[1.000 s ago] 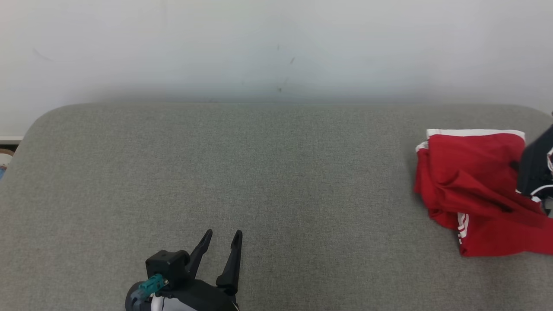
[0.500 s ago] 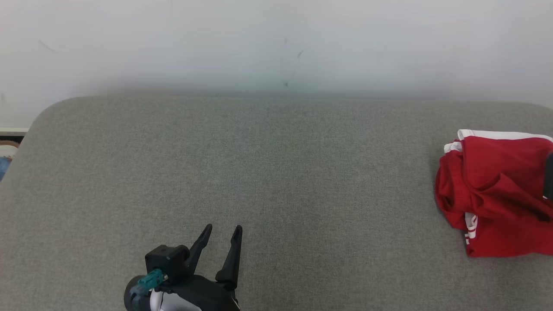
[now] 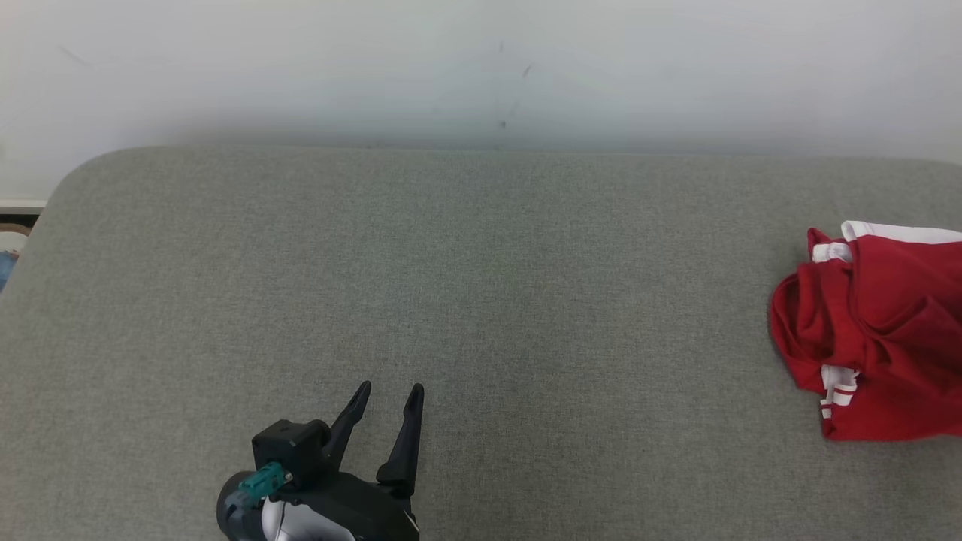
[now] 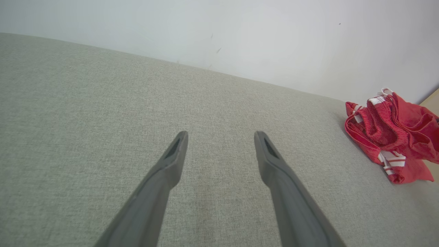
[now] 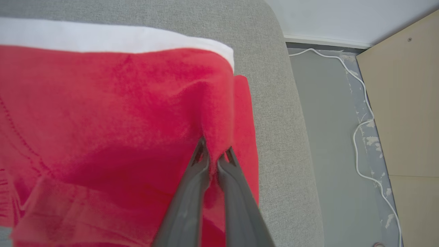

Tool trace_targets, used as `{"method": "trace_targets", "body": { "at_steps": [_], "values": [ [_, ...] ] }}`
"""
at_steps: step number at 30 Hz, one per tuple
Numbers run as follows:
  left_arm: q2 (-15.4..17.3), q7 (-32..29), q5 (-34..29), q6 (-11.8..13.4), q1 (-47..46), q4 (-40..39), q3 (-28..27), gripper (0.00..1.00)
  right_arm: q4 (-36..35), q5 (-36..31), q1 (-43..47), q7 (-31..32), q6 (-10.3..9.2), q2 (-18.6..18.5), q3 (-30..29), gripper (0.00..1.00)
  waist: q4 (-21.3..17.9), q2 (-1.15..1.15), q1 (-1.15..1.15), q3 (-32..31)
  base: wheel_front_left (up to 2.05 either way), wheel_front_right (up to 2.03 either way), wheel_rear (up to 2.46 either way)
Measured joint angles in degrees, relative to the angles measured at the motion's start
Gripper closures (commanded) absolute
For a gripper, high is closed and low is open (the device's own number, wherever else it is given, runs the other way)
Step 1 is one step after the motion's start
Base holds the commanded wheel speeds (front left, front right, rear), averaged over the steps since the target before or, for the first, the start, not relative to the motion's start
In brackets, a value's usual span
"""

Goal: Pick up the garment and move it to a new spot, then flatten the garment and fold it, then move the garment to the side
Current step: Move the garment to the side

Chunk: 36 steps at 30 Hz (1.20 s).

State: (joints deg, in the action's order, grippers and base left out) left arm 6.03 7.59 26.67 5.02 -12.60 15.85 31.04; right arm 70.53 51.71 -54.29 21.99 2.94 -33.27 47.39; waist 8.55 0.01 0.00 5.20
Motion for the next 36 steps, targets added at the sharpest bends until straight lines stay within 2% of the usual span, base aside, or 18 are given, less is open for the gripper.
{"method": "trace_targets", "body": {
  "at_steps": [1,2,3,16,22,25,36],
  "values": [
    [-0.01,0.00,0.00,0.00,0.00,-0.05,-0.01,0.00,0.09,-0.13,0.02,-0.11,-0.16,-0.16,0.29,0.95,0.10,0.00,0.00,0.19,0.00,0.00,0.00],
    [0.01,0.00,0.00,0.00,0.00,-0.07,-0.04,0.00,0.16,-0.45,0.03,-0.15,-0.42,-0.33,0.58,0.55,0.21,0.00,0.00,0.40,0.00,0.00,0.00],
    [0.04,0.00,0.00,0.00,-0.02,-0.07,-0.12,0.00,0.27,-0.66,0.03,-0.16,-0.52,-0.44,0.86,0.00,0.31,0.00,0.00,0.61,0.00,0.00,0.00],
    [0.78,0.08,0.10,0.01,-0.41,1.72,-1.15,0.00,0.21,-2.47,-0.32,-3.21,-1.36,0.57,1.98,0.00,-0.65,0.00,0.00,-0.25,0.00,0.00,0.00],
    [0.62,0.53,0.36,0.01,-0.34,2.57,-1.26,0.00,-0.63,0.07,1.14,-8.86,0.42,0.65,-0.86,0.00,-1.46,0.00,-0.01,-2.54,0.00,0.00,0.00],
    [0.93,0.60,0.53,0.01,-0.08,2.90,-1.51,0.00,-0.91,1.45,3.35,-11.05,0.70,1.29,-2.19,0.00,-1.76,0.00,-0.01,-3.38,0.00,0.00,0.00],
    [3.57,2.10,1.10,0.53,4.28,1.87,-4.77,0.00,-5.78,6.82,12.91,-26.11,2.38,3.83,-7.61,0.00,-4.19,-0.01,-0.01,-6.75,0.00,0.00,0.00]
  ]
}}
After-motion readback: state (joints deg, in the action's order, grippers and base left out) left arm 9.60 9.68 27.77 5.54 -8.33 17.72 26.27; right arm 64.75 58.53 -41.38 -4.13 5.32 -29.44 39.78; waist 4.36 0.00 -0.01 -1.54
